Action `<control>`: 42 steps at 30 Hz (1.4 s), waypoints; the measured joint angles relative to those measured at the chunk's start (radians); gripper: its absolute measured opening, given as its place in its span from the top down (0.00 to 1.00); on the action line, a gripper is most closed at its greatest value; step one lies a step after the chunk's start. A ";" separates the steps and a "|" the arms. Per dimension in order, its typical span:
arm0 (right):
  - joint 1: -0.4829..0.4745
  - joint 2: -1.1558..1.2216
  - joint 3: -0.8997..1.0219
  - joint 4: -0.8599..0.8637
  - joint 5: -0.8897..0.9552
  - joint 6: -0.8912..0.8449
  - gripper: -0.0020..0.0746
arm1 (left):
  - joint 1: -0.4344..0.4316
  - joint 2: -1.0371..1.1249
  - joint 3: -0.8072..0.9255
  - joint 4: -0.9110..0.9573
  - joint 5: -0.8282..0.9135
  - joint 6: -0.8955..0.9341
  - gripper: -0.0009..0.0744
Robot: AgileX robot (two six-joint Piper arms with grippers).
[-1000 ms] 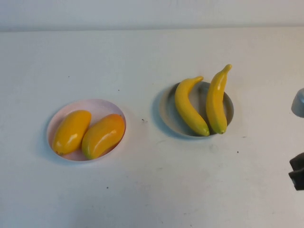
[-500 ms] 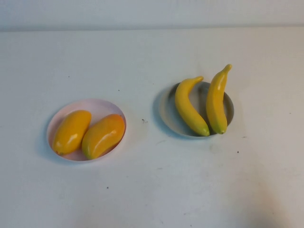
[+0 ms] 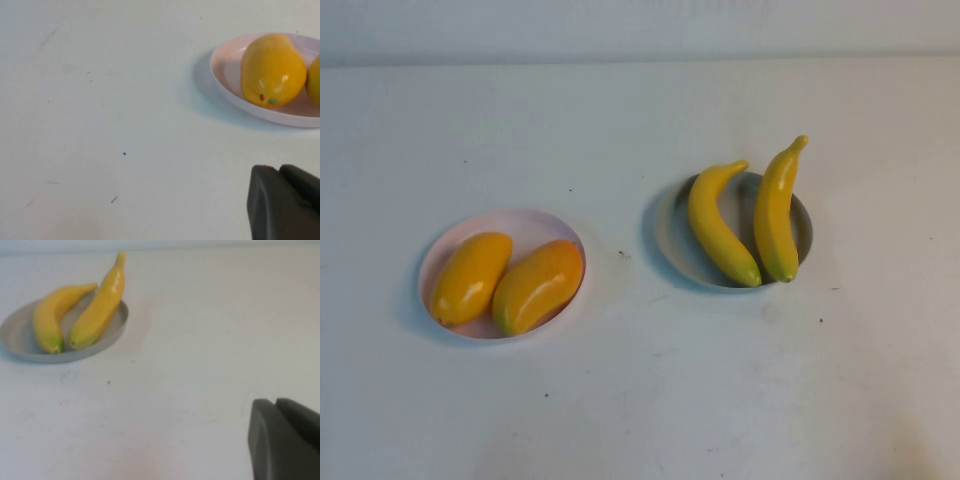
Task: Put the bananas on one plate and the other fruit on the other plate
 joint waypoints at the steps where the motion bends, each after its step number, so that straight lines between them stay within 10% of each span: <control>1: 0.000 -0.001 0.002 0.000 0.014 0.000 0.99 | 0.000 0.000 0.000 0.000 0.000 0.000 0.99; 42: 0.000 -0.006 0.037 0.034 0.049 -0.002 0.99 | 0.000 0.000 0.000 0.000 0.000 0.000 0.99</control>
